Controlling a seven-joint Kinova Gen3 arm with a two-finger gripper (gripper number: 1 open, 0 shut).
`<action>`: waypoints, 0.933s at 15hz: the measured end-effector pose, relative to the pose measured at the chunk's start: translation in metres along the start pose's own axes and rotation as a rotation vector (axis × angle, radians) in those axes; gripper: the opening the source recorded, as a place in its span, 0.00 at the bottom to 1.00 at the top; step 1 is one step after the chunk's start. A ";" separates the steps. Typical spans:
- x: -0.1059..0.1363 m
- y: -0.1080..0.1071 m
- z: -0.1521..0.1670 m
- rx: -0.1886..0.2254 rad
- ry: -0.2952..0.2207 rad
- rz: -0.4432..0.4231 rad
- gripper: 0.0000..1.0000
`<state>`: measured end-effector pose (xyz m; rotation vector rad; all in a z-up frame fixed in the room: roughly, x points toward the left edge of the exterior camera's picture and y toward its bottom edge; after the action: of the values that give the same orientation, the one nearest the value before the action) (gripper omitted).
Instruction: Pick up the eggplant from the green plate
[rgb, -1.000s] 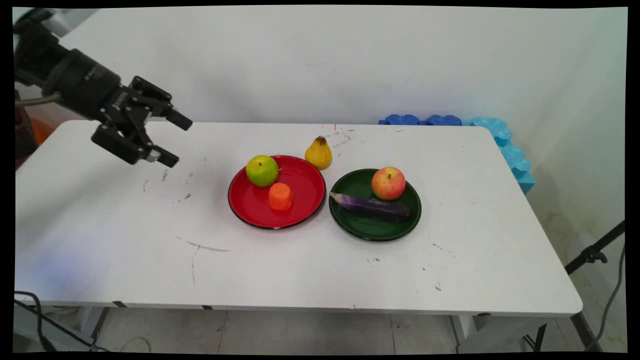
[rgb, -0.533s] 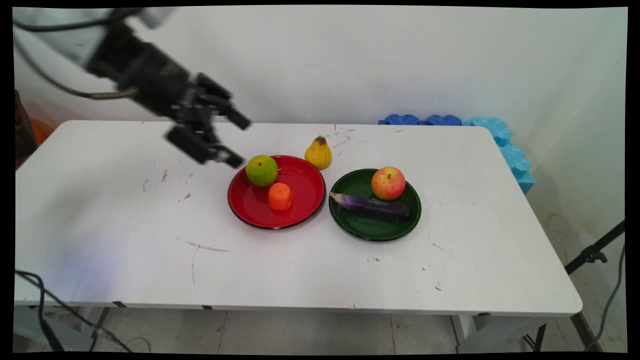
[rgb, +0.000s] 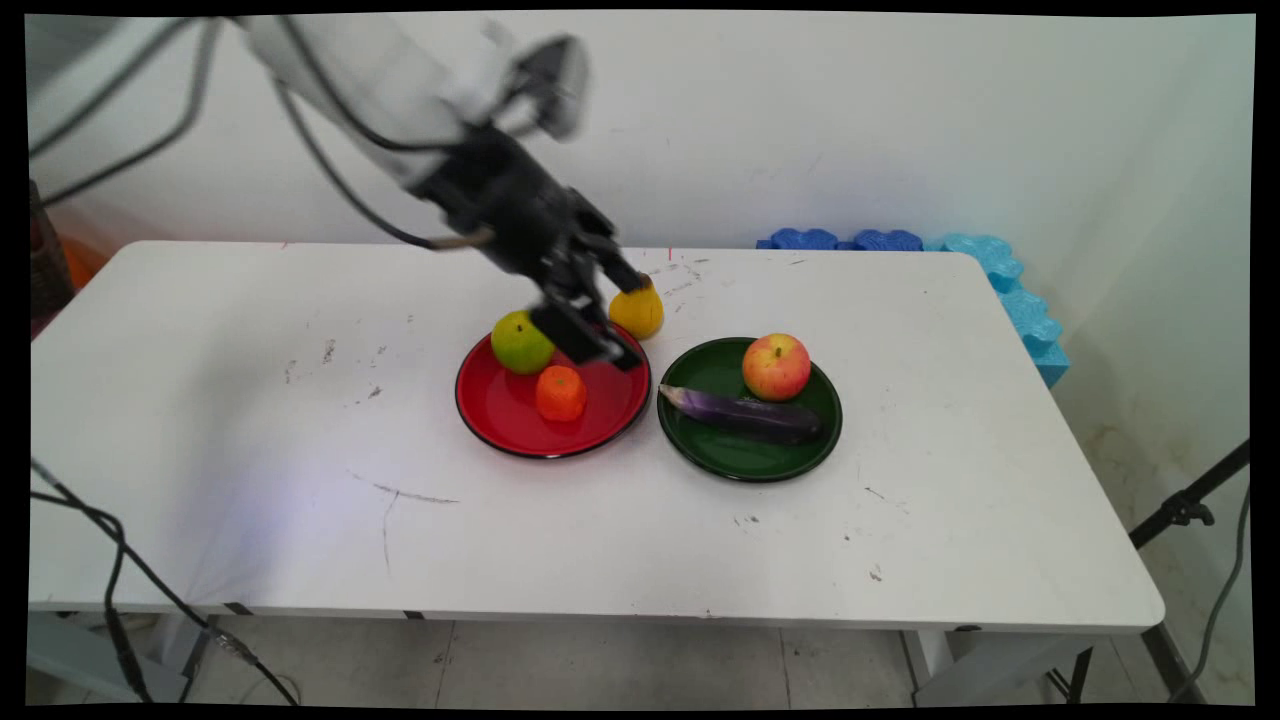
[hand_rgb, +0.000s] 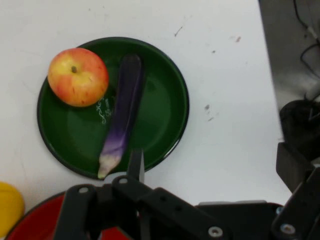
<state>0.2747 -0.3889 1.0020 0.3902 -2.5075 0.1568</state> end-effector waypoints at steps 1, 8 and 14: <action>0.005 -0.005 0.018 -0.004 -0.016 0.009 1.00; 0.013 -0.034 0.127 -0.043 -0.099 0.033 1.00; 0.011 -0.058 0.185 -0.045 -0.123 0.060 1.00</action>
<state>0.1839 -0.4829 0.8584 0.3150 -2.6403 0.1024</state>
